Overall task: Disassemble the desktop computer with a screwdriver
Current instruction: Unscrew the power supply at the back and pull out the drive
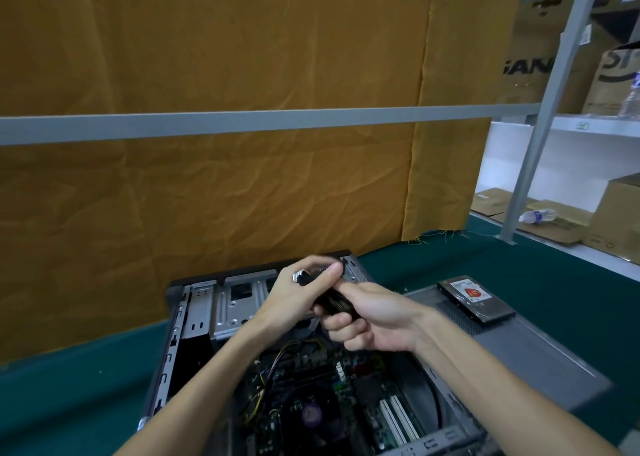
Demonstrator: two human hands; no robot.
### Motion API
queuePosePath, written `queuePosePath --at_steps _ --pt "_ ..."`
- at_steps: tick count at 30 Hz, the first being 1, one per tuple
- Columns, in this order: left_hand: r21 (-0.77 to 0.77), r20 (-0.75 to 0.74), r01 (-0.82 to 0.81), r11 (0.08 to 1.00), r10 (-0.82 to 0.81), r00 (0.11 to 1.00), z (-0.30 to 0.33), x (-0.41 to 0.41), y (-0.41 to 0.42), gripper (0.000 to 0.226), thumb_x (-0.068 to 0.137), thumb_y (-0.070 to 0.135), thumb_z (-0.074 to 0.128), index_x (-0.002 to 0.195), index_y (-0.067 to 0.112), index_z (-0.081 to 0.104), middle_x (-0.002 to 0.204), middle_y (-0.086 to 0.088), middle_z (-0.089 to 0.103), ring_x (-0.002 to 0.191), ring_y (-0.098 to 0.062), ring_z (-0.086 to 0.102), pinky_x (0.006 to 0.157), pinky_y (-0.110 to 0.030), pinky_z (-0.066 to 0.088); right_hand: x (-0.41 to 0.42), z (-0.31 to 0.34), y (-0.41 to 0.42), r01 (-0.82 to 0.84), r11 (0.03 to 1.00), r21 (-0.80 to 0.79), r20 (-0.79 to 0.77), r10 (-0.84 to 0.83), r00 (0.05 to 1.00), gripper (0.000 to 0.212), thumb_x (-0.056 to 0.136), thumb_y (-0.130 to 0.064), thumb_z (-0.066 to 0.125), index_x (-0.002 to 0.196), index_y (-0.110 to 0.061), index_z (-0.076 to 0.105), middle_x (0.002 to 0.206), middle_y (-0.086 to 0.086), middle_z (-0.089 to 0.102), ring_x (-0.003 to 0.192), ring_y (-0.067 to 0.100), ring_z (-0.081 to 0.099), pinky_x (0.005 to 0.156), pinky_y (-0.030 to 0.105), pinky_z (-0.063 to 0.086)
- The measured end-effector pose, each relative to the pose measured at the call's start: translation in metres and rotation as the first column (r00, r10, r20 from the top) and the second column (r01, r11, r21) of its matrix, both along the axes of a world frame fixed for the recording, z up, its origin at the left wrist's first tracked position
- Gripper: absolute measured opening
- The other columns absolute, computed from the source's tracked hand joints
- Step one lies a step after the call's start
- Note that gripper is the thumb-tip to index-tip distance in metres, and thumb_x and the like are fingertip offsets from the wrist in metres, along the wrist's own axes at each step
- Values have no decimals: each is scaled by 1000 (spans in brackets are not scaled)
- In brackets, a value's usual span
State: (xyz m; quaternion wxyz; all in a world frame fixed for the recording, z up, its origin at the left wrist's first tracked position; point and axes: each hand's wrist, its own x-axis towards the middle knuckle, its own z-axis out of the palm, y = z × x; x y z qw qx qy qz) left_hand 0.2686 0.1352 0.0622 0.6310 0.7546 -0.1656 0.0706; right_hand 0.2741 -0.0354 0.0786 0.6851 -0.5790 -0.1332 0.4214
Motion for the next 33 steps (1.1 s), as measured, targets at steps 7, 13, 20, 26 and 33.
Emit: queuePosePath --at_steps 7,13,20,26,33 --pt "250 46 -11 968 -1 999 -5 -3 2 64 91 76 47 62 21 64 56 -1 57 51 -13 45 55 -27 39 -2 -6 -21 -126 983 135 -60 135 989 40 106 -49 46 104 -11 58 75 -1 33 60 9 23 51 20 26" --pt "331 -95 -37 943 73 993 -8 7 -3 60 90 61 49 60 11 34 56 -11 34 55 -22 30 58 -43 35 -10 -6 -23 97 930 -354 549 123 827 27 102 -39 44 90 -15 44 70 -5 35 59 12 31 58 31 33" --pt "313 -37 -23 949 36 999 -2 -10 -8 84 91 82 29 64 8 56 59 -6 59 57 -17 48 63 -35 38 -8 2 -23 -69 970 -234 300 139 944 28 98 -44 60 92 -18 51 67 -6 26 55 10 20 49 25 19" --pt "170 110 -44 985 26 994 4 -18 -20 46 88 77 41 92 34 54 67 15 56 53 -3 46 54 -21 37 -8 1 -40 -222 960 168 -114 243 963 18 98 -29 51 92 -12 56 68 -5 23 51 8 24 45 20 24" --pt "224 274 -115 968 51 960 11 -22 -24 41 99 52 50 82 16 60 74 -1 60 69 -18 55 67 -34 46 -13 4 -32 -233 970 -71 -15 232 973 16 97 -25 41 88 -16 50 65 -6 25 48 7 23 43 19 26"
